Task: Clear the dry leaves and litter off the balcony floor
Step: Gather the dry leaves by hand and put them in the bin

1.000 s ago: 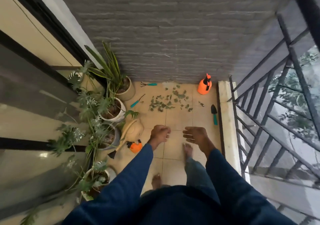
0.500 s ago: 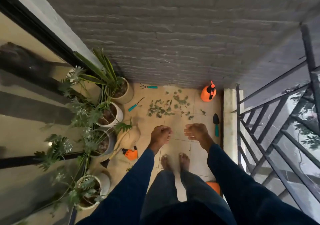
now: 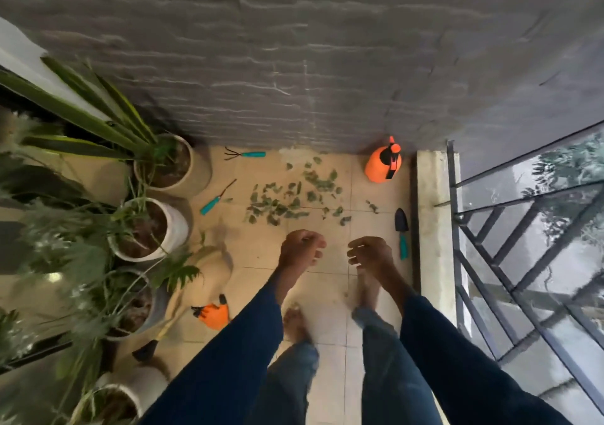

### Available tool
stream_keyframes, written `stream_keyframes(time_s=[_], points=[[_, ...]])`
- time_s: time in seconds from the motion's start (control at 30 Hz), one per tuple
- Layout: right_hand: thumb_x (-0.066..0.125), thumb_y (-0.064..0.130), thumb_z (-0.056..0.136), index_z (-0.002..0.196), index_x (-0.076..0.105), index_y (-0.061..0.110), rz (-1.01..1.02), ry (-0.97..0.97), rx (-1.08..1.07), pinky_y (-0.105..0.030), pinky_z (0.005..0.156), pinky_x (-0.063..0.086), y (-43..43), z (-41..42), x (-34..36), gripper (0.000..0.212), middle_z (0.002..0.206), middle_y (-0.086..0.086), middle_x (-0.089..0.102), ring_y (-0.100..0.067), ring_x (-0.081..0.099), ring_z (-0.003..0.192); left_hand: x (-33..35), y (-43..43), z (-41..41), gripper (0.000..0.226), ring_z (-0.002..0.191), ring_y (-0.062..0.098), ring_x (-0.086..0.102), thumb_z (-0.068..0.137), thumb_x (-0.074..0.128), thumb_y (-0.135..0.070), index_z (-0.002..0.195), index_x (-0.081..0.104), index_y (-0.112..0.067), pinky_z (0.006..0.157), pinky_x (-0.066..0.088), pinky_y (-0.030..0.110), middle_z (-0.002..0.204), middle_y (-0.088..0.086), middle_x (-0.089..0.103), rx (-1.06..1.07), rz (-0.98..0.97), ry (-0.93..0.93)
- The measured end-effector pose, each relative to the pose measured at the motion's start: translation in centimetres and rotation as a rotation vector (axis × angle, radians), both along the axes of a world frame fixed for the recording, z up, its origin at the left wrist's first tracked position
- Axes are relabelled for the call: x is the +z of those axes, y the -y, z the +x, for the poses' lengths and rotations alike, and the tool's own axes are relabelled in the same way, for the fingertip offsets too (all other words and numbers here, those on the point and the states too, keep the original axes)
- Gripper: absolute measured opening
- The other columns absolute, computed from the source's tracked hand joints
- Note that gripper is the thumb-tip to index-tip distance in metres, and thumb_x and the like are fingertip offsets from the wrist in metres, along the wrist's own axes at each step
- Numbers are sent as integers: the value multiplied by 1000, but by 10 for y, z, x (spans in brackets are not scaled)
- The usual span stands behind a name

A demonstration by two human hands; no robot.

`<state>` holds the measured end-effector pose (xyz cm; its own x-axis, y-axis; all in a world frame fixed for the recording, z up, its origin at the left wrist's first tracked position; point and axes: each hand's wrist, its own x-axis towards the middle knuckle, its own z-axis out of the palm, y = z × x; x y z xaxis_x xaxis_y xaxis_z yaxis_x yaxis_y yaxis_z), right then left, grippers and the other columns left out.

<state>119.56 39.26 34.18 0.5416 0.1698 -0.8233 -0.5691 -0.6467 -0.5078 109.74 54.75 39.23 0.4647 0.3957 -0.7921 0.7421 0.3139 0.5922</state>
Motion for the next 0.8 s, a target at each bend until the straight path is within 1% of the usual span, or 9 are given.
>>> stream_keyframes(time_s=[0.13, 0.27, 0.33, 0.43, 0.47, 0.57, 0.67, 0.73, 0.8], points=[[64, 2, 91, 91, 76, 13, -53, 47, 64, -43, 79, 62, -11, 29, -95, 16, 88, -12, 77, -30, 75, 83, -87, -3, 17, 15, 81, 20, 70, 101, 59, -21, 105, 71, -12, 71, 55, 30, 102, 5, 77, 24, 21, -29], [67, 9, 89, 101, 76, 16, -93, 183, 182, -43, 84, 61, -9, 47, -211, 17, 100, -7, 75, -25, 72, 89, -186, 11, 40, 17, 82, 14, 73, 101, 58, -25, 107, 70, -15, 66, 56, 23, 99, -2, 77, -15, 70, -25], [74, 6, 85, 96, 77, 11, -109, 336, 225, -33, 77, 61, -6, 53, -273, 13, 102, -7, 76, -20, 73, 81, -237, 18, 51, 16, 84, 16, 73, 102, 57, -25, 106, 70, -16, 65, 54, 23, 99, -3, 77, -60, 86, -27], [77, 13, 85, 109, 72, 12, -151, 340, 288, -12, 66, 50, -6, 63, -359, 25, 109, -1, 71, -15, 69, 86, -307, 25, 64, 11, 87, 16, 71, 101, 60, -26, 101, 69, -20, 64, 50, 21, 101, -3, 75, -172, 135, -10], [79, 18, 85, 115, 69, 13, -156, 357, 303, -13, 69, 51, -7, 65, -383, 32, 111, -2, 69, -16, 68, 90, -324, 24, 67, 8, 88, 15, 70, 100, 62, -27, 98, 68, -23, 65, 49, 21, 101, -4, 75, -222, 163, 0], [85, 29, 77, 122, 61, 16, -142, 493, 357, -33, 78, 57, -9, 73, -460, 53, 116, -5, 64, -23, 65, 97, -385, 20, 81, 9, 88, 12, 68, 98, 64, -30, 93, 69, -26, 70, 51, 24, 96, -9, 73, -371, 249, 9], [87, 21, 77, 128, 53, 12, -139, 607, 264, -29, 69, 50, -16, 82, -507, 62, 122, -11, 53, -17, 52, 95, -429, 8, 95, 13, 91, 12, 69, 98, 62, -28, 99, 72, -20, 79, 57, 31, 97, -6, 73, -486, 262, -1], [82, 15, 82, 129, 53, 11, -134, 644, 198, -30, 68, 53, -20, 87, -536, 55, 126, -14, 48, -16, 51, 93, -450, 4, 103, 15, 95, 9, 68, 99, 60, -27, 102, 73, -19, 79, 55, 27, 102, -5, 73, -594, 270, -2], [73, 10, 88, 119, 60, 9, -140, 672, 225, -27, 66, 49, -22, 89, -561, 33, 120, -16, 53, -16, 49, 87, -467, 0, 108, 13, 92, 3, 66, 99, 60, -28, 100, 72, -25, 72, 48, 20, 101, -8, 72, -677, 249, 13]])
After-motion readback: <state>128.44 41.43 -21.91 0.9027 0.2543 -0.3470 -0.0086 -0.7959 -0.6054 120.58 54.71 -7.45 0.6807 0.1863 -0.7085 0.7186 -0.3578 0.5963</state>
